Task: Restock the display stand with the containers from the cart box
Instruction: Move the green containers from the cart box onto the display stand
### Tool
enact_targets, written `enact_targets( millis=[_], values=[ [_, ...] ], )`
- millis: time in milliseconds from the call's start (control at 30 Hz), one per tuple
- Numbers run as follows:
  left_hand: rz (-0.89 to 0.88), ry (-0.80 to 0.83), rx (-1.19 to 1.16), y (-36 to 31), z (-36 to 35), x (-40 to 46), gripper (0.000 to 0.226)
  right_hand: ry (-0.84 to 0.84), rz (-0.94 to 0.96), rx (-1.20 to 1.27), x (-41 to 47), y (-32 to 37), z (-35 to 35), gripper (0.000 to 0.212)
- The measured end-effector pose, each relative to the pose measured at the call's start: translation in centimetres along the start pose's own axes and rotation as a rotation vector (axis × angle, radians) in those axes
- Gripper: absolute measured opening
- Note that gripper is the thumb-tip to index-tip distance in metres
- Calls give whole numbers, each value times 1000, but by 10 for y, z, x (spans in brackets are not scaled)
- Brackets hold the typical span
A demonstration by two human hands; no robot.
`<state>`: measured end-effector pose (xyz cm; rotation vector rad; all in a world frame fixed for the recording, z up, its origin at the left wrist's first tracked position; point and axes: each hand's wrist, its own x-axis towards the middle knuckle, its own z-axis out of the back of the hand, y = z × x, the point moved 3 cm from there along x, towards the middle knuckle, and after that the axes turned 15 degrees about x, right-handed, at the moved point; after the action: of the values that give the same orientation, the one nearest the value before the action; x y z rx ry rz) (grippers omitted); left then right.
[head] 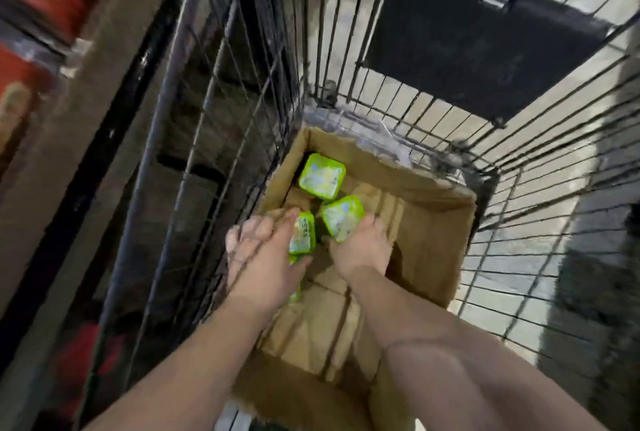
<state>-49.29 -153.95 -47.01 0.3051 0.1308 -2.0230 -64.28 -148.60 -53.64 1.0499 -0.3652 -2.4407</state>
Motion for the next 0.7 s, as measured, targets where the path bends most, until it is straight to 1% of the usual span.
enact_targets(
  millis=[67,133,200,233,300,367,433,533,567,667,700],
  values=[
    [-11,-53,10,-1,-4,-4,79,36,34,49,3,-4,0,71],
    [-26,-51,-4,0,0,-5,79,59,104,95,-1,-8,11,69],
    [-24,8,-39,2,6,-6,83,113,197,102,-11,-7,29,75],
    [-29,55,-59,2,11,-7,87,167,257,76,-18,-2,37,76],
    [-76,128,-77,3,17,-11,94,280,410,4,-36,14,51,79],
    [-119,151,-75,4,24,-19,99,356,557,-43,-55,30,61,84],
    [-84,145,-104,10,30,-30,103,427,639,-68,-71,43,66,86],
    [-16,79,-153,19,37,-45,113,536,712,-82,-89,56,66,84],
    [-3,60,-176,22,39,-49,110,558,731,-93,-92,57,63,84],
    [15,-2,-240,31,44,-57,93,600,765,-101,-99,57,54,84],
    [19,1,-256,33,46,-59,92,607,780,-102,-100,56,50,85]
  ],
)
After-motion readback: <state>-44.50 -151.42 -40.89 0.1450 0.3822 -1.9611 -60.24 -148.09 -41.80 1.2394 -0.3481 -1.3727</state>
